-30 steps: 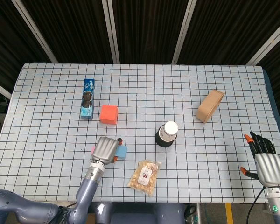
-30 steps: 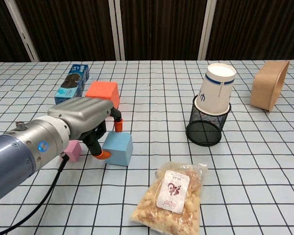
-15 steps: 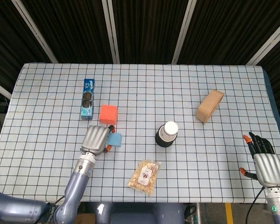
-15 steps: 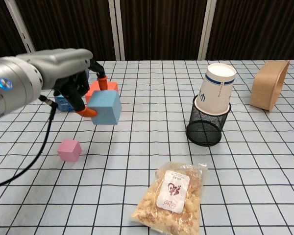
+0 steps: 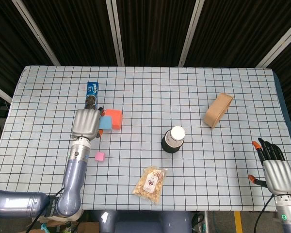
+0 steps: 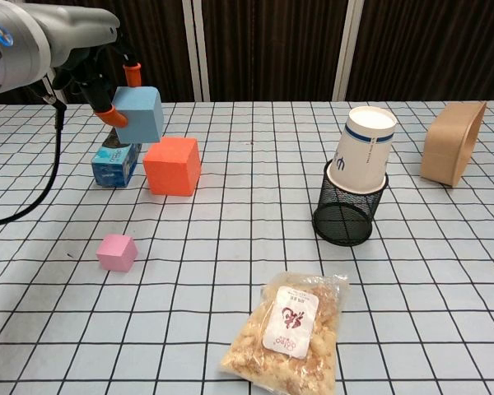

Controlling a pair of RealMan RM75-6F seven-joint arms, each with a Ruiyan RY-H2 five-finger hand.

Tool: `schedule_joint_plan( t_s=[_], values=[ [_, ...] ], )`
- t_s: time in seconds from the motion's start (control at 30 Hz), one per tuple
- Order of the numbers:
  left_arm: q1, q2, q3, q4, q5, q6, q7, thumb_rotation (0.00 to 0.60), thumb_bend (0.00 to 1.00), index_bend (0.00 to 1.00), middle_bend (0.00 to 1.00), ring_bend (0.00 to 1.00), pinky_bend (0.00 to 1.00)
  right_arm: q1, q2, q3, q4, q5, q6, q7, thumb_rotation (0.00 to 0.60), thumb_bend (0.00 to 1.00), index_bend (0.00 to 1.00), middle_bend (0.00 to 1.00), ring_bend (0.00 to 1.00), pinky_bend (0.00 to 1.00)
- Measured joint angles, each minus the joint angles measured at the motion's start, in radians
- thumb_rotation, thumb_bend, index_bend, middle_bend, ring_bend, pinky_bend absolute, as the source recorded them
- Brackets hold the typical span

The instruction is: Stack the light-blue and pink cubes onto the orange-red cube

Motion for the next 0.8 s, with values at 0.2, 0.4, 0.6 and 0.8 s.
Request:
schedule_joint_plan(
  t_s=[0.2,0.4,0.6,0.8],
  values=[
    [-0.02,0.007,-0.013,0.108,-0.044,-0.077,-0.067,0.6,0.3,0.42,0.87,0.74,0.74,0.002,-0.002,0.005,0.005,0.017,-0.009,0.0,0.6,0.1,0.07,0.03,0.05,0.1],
    [-0.042,0.014,-0.001,0.198,-0.07,-0.146,-0.114,0.6,0.3,0.41,0.86,0.73,0.73,0.004,-0.005,0.008,0.007,0.026,-0.016,-0.009,0.6,0.1,0.07,0.03,0.05,0.1],
    [-0.069,0.021,0.014,0.236,-0.093,-0.194,-0.131,0.6,0.31,0.42,0.85,0.71,0.71,0.007,-0.012,0.006,0.004,0.03,-0.019,-0.038,0.6,0.1,0.07,0.03,0.05,0.1],
    [-0.117,0.029,0.028,0.269,-0.107,-0.218,-0.106,0.6,0.31,0.42,0.85,0.7,0.71,0.006,-0.017,0.008,-0.003,0.041,-0.019,-0.064,0.6,0.1,0.07,0.03,0.05,0.1]
  ],
)
